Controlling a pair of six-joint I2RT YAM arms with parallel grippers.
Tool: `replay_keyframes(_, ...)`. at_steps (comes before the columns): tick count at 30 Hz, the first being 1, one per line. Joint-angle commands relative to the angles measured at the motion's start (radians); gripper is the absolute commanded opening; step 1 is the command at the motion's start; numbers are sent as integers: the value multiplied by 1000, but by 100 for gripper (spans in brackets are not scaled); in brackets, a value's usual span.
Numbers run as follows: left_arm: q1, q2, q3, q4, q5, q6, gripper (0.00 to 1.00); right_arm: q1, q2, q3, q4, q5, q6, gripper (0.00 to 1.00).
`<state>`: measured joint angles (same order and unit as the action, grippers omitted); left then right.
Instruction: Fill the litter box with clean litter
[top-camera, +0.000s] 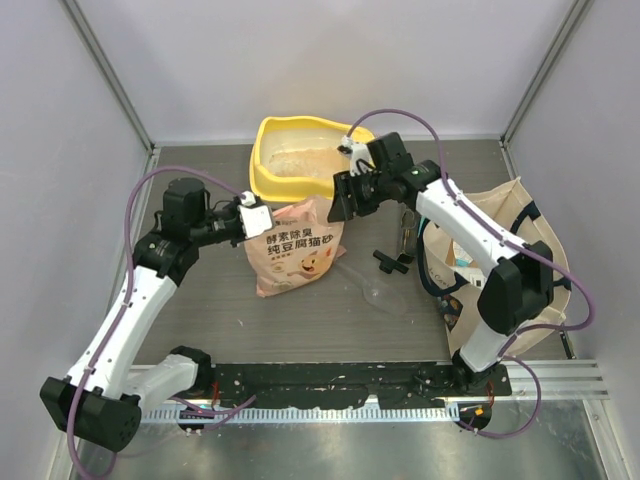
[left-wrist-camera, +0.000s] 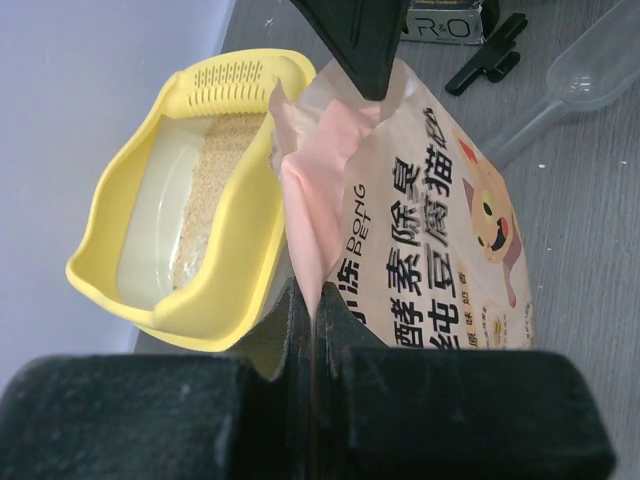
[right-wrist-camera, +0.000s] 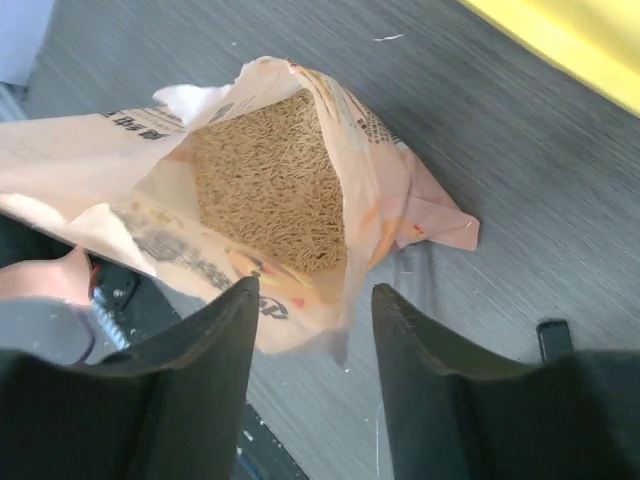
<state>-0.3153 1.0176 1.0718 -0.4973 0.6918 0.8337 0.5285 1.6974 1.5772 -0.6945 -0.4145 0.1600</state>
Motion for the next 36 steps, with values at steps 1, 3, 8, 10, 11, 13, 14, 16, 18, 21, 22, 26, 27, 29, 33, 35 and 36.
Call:
replay_keyframes(1, -4, -2, 36, 223, 86, 80, 0, -154, -84, -40, 145, -289, -5, 66)
replay_keyframes(3, -4, 1, 19, 233, 92, 93, 0, -218, -105, -61, 174, -514, -71, 73)
replay_keyframes(8, -4, -8, 4, 253, 124, -57, 0, -282, -257, -294, 285, -648, -506, 76)
replay_keyframes(10, -4, -10, 11, 256, 103, -126, 0, -266, -312, -409, 396, -643, -528, 76)
replay_keyframes(11, -5, -10, 14, 256, 75, -187, 0, -260, -321, -437, 417, -642, -568, 76)
replay_keyframes(13, -4, -13, 16, 250, 48, -223, 0, -239, -337, -495, 458, -652, -612, 75)
replay_keyframes(14, -5, -16, 13, 249, 25, -241, 0, -213, -341, -514, 480, -647, -637, 75)
replay_keyframes(16, -5, -24, 11, 241, 14, -261, 0, -190, -354, -580, 595, -626, -643, 75)
replay_keyframes(18, -4, -33, 8, 235, 8, -269, 0, -164, -364, -635, 743, -566, -560, 75)
replay_keyframes(21, -5, -45, 2, 226, 12, -257, 0, -144, -338, -680, 923, -529, -513, 75)
replay_keyframes(22, -4, -48, 1, 226, 11, -255, 0, -139, -328, -678, 950, -523, -510, 75)
replay_keyframes(26, -5, -50, 0, 210, 0, -263, 0, -119, -266, -672, 1082, -526, -424, 74)
replay_keyframes(27, -4, -53, 0, 209, -5, -262, 0, -108, -257, -662, 1102, -523, -406, 74)
replay_keyframes(29, -5, -54, -3, 209, -8, -262, 0, -98, -239, -649, 1099, -520, -410, 74)
replay_keyframes(33, -5, -53, 4, 207, -18, -262, 0, -91, -202, -622, 1064, -523, -430, 74)
replay_keyframes(35, -4, -50, 7, 204, -21, -262, 0, -90, -193, -615, 1066, -530, -421, 73)
replay_keyframes(36, -4, -50, 7, 203, -21, -262, 0, -87, -186, -609, 1072, -538, -413, 73)
